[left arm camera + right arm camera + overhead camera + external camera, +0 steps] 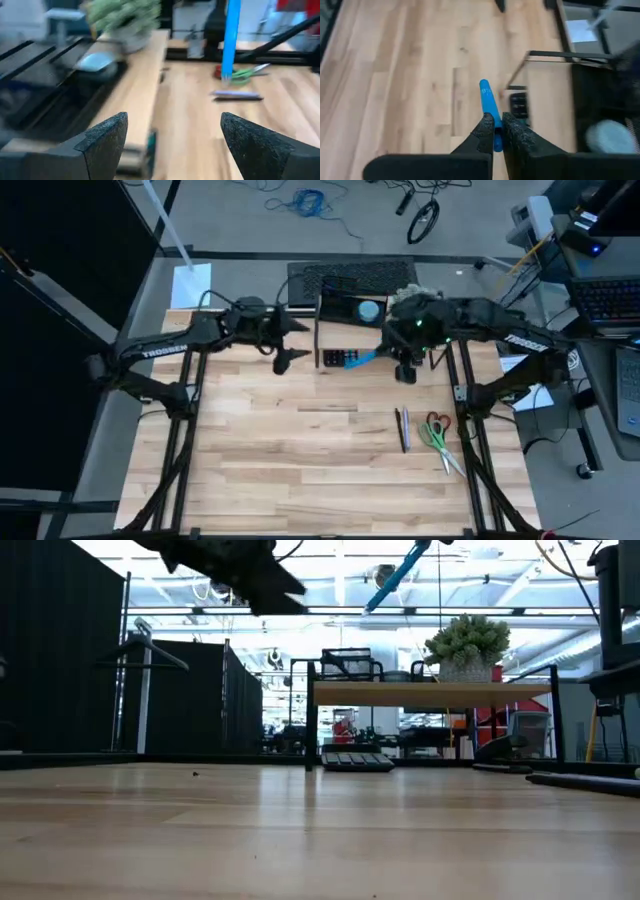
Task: Pick and place office supplies into organizer
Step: Remove the blue pen from the black desk organizer on the shelf
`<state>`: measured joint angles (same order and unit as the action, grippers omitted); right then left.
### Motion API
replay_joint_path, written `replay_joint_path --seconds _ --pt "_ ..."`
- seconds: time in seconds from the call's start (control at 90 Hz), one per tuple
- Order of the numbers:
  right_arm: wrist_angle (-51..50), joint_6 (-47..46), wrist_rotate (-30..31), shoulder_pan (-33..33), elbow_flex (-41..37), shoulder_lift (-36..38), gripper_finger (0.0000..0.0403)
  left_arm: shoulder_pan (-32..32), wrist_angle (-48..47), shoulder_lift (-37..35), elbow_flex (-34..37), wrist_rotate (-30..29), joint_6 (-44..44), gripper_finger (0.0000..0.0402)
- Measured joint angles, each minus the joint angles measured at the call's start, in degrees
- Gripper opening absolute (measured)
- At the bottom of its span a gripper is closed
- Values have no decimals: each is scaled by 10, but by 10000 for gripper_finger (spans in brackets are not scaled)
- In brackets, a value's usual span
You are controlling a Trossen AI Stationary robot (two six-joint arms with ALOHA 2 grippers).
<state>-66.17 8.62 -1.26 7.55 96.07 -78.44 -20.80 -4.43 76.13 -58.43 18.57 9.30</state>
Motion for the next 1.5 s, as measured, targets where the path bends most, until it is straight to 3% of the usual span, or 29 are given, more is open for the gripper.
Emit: replay_joint_path --seconds 0.144,0.367,0.756,0.911,1.156,1.411,1.5 --pt "11 3 17 -31 0 -38 0 55 68 47 0 -2 0 309" --pt "24 16 18 -47 -1 -83 0 105 75 106 -37 -5 0 309" --pt "51 40 43 -51 -1 -93 0 130 70 175 -63 -28 -24 301" --pt "51 32 43 -51 -1 -93 2 126 71 177 -63 -28 -30 241" --pt "37 -83 42 -52 -1 -90 57 126 71 177 -63 -28 -45 32" --pt "-49 -221 45 -93 -1 -29 133 132 71 181 -63 -23 -78 30" --pt "-44 -260 90 -138 0 -4 143 139 86 197 -63 -10 -94 30"
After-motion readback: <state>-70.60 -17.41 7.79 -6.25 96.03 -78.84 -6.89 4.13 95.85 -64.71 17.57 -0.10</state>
